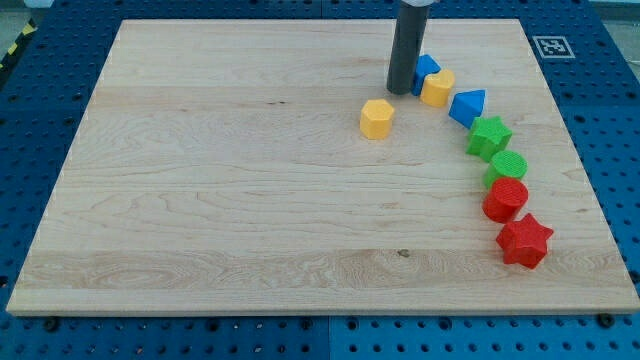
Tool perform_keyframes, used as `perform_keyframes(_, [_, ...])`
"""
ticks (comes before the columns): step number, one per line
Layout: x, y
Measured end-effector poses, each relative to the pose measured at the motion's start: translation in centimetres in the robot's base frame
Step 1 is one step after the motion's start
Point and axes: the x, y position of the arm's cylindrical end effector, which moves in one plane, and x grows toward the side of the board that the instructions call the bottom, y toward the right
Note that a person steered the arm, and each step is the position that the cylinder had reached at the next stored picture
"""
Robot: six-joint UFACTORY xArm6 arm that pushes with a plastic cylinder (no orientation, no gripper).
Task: Move the blue cube to the top of the yellow heart
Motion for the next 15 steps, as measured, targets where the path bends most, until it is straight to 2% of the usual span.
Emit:
perform_keyframes(1, [0.9,0.2])
perform_keyframes(3, [0.9,5.7])
perform_keyframes(4, [0.9,5.6])
perform_keyframes(5, [0.9,2.0])
perform_keyframes(6, [0.7,0.9])
perform_keyframes(11, [-4.1,2.6])
perform_keyframes(14, [-4.4,5.6])
perform_keyframes(15, [-4.4,4.6])
